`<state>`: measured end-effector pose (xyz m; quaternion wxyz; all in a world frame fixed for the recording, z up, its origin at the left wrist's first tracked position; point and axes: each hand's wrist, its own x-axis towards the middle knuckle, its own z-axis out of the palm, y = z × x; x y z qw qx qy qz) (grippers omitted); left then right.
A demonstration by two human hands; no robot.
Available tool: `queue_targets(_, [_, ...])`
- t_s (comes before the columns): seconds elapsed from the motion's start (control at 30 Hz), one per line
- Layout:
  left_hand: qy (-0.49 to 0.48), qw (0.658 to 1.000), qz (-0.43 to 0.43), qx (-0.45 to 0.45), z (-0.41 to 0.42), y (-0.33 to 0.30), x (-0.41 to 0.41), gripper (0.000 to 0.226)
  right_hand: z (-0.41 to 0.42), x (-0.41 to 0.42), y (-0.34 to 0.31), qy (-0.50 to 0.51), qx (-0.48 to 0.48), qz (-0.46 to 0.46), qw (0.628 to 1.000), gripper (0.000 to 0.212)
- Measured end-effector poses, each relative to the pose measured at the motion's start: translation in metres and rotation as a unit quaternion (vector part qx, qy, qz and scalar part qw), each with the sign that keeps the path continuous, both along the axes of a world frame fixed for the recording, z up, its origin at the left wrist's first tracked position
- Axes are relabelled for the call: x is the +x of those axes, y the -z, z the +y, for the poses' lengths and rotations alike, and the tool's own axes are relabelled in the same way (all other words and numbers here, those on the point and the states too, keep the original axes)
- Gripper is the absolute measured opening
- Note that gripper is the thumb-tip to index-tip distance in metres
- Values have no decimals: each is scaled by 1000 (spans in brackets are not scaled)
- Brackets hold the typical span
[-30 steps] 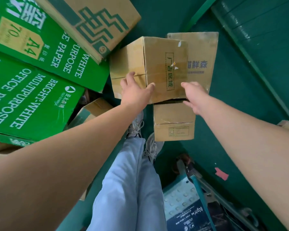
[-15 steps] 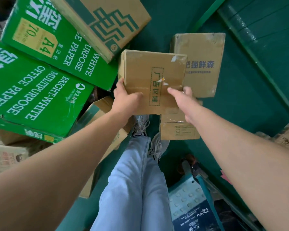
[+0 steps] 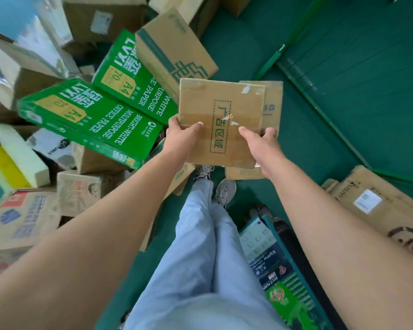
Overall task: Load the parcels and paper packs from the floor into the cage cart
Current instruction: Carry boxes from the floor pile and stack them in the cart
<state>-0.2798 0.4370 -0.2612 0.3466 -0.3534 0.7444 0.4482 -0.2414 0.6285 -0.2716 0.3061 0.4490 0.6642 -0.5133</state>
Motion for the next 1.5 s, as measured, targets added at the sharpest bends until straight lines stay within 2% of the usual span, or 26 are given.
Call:
queue_targets(0.2, [58,998,13,-1,-4,-112,27,53,-7,58,-111,34,-1,29,999,95])
queue_targets(0.37, [66,996,52,9,-14,-182,66,51,-18,97,-173,30,8,48,998,89])
queue_targets(0.57, [39,997,60,2,-41,-232,110,41,-41,128,-220,23,8,81,996,79])
queue_targets(0.73, [16,999,39,23,-61,-248,134,39,-56,148,-236,14,22,82,996,83])
queue_targets(0.83, [33,999,37,21,-73,-255,141,40,-68,161,-242,16,35,87,995,88])
queue_targets(1.03, [94,995,29,25,-99,-253,154,52,-100,199,-258,13,87,98,991,83])
queue_targets(1.33, [197,976,6,95,-154,-242,217,68,-178,295,-278,94,124,66,986,84])
queue_targets(1.5, [258,961,-6,97,-154,-242,250,66,-194,347,-282,149,120,45,980,88])
